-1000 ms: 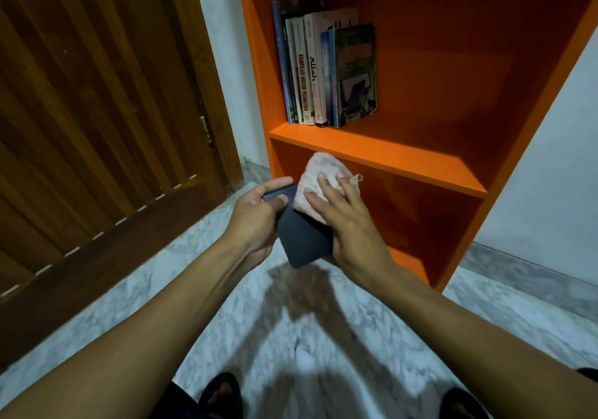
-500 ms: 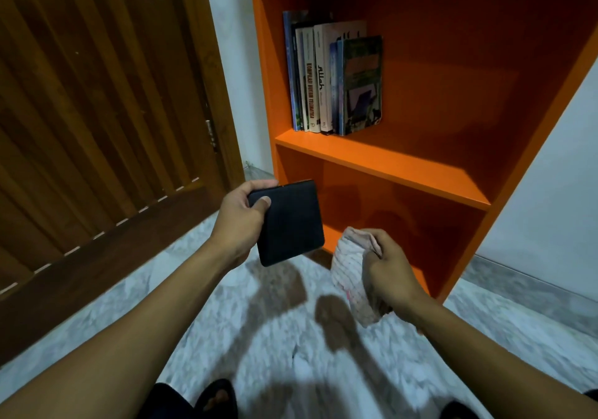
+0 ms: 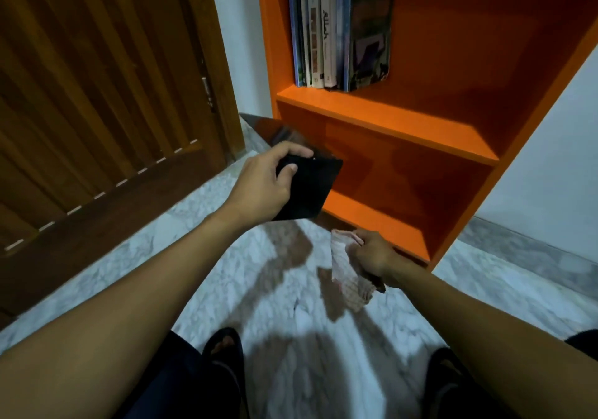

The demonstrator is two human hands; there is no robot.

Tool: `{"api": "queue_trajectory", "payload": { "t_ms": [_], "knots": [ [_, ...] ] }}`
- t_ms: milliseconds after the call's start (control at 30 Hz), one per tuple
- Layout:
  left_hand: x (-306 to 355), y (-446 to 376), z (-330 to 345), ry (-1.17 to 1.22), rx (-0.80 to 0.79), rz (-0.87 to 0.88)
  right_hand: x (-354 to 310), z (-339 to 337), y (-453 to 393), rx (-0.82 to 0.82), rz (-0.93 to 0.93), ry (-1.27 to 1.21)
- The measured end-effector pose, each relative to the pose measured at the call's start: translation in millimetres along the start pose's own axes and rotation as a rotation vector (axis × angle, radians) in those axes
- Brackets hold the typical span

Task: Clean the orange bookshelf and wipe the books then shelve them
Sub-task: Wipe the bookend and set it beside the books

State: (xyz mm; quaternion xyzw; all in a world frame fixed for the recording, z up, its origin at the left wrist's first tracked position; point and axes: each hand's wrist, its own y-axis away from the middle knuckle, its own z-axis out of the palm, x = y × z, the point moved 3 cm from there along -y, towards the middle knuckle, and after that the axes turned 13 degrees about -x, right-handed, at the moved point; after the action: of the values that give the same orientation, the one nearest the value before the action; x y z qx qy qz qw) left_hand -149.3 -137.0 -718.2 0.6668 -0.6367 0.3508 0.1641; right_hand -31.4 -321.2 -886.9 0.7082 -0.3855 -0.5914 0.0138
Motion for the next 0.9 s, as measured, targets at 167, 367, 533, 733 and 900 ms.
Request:
{"api": "queue_trajectory", "payload": {
  "t_ms": [167,367,533,733,900],
  "knots": [
    [-1,9,17,-0.031,-0.091,0.034,87,60,-47,0.139,0.222,-0.038],
    [-5,18,35,-0.084,-0.253,0.084,133,106,-53,0.223,0.317,-0.088],
    [-15,14,37,-0.089,-0.284,0.072,143,111,-66,0.157,0.365,-0.008],
    [-23,4,37,-0.098,-0.27,0.048,145,116,-72,0.051,0.378,-0.005],
    [-24,5,37,-0.171,-0.289,0.05,114,84,-72,0.088,0.259,0.041]
  ]
}}
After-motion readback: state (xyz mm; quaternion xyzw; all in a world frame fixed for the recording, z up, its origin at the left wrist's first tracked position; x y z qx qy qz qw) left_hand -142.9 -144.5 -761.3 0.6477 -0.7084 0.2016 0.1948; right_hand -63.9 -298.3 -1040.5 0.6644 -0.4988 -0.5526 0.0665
